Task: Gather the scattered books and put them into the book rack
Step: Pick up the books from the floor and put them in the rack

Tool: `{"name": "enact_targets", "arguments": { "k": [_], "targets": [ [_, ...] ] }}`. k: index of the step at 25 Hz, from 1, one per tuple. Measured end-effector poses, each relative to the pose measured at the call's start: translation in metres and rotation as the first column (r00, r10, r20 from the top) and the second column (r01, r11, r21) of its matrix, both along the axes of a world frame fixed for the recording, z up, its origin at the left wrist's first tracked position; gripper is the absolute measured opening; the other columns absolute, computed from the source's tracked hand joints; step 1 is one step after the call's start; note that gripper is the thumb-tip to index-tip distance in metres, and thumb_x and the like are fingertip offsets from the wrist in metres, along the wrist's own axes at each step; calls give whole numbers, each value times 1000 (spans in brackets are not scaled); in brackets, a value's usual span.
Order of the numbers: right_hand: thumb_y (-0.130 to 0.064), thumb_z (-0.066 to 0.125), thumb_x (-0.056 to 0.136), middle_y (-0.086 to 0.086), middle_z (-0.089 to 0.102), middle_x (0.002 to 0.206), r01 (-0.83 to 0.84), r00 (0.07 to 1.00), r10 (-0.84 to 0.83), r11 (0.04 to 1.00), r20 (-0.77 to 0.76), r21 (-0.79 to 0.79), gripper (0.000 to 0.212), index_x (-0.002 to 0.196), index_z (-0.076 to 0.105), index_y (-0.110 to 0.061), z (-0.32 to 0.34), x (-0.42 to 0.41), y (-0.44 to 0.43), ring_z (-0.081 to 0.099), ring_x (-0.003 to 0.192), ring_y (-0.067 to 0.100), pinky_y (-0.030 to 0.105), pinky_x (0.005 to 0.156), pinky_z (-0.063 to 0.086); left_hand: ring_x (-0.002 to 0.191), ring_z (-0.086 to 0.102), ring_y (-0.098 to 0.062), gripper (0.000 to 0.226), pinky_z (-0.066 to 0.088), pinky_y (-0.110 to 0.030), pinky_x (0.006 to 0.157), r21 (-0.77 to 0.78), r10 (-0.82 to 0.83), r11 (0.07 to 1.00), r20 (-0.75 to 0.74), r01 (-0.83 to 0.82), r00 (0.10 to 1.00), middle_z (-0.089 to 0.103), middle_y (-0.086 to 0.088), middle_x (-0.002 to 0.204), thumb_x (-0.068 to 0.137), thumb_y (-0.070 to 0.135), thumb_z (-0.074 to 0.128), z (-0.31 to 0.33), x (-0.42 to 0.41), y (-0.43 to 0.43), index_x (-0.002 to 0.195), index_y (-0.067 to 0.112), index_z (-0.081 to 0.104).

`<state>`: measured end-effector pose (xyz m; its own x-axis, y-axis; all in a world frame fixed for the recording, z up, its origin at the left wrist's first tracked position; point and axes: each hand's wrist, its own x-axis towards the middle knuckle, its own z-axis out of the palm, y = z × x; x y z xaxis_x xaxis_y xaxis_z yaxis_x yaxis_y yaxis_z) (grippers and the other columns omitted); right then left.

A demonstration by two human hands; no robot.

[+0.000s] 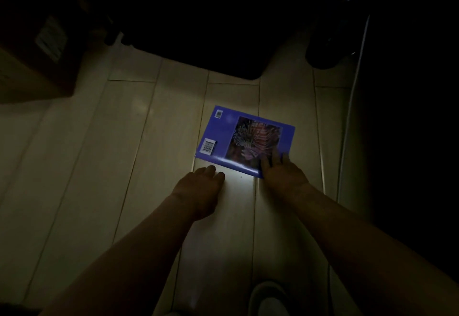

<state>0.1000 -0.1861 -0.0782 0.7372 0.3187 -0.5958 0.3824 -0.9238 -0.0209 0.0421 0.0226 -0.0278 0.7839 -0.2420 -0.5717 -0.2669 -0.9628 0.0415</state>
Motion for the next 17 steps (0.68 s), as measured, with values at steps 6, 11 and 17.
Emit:
{"name": "enact_targets", "arguments": {
  "k": [6,11,17],
  "targets": [
    [-21,31,108,47,8,151,-146,987,154,981,51,-128,62,158,-6,-17,5,-14,14,22,133,68,66,103,36,132,41,-32,64,42,-44,105,-41,11,999,18,-10,1000,35,-15,149,92,24,59,-6,2,3,147,13,30],
    [-21,46,103,33,49,130,-223,953,239,969,183,-107,60,152,14,-11,19,-10,20,60,104,45,51,84,54,133,40,-31,60,40,-44,107,-6,-12,1000,140,13,990,39,-14,146,91,20,59,-2,7,1,144,13,32],
    [-26,75,82,17,71,93,-390,807,351,921,475,-19,42,117,63,-6,34,-23,23,69,76,32,40,58,56,128,46,-30,54,41,-41,104,7,-17,1000,248,16,969,44,-12,142,95,21,53,5,11,-2,144,15,30]
  ]
}}
